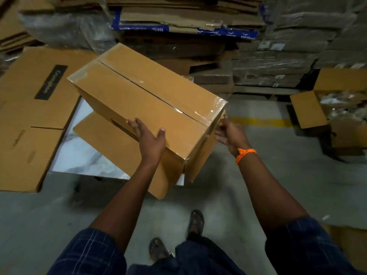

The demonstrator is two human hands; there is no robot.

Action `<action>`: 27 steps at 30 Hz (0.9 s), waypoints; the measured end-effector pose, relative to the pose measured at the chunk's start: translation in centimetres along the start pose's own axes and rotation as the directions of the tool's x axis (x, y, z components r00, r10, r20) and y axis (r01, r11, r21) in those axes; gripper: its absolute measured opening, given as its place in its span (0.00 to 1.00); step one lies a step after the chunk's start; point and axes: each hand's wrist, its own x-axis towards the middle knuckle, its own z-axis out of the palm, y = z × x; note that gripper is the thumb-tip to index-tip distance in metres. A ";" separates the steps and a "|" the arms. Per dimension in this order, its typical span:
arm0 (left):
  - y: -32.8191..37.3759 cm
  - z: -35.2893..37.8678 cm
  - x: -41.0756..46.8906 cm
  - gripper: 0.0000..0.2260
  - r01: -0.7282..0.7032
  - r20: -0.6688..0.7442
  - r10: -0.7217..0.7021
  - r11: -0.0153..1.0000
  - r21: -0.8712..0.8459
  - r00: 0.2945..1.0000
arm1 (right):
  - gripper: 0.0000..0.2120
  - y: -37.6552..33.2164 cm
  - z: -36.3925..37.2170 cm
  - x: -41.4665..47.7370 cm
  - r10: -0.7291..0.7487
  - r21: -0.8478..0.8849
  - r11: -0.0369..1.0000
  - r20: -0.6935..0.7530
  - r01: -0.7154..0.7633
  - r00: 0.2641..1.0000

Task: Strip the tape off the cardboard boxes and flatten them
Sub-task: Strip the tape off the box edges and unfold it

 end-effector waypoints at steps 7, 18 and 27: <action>0.7 -0.5 3.0 0.35 -0.059 0.120 0.027 0.962 0.268 0.992 | 0.21 1.8 2.5 -0.5 0.294 0.244 0.899 0.281 -0.364 0.913; 6.2 5.4 4.2 0.23 -0.576 0.582 0.285 0.711 0.404 0.761 | 0.04 1.7 2.4 0.8 0.360 0.516 0.731 0.266 -0.448 0.894; 4.7 5.7 5.4 0.22 -0.588 0.610 0.289 0.719 0.371 0.738 | 0.08 0.4 1.0 -0.2 0.121 0.636 0.744 0.171 -0.204 0.978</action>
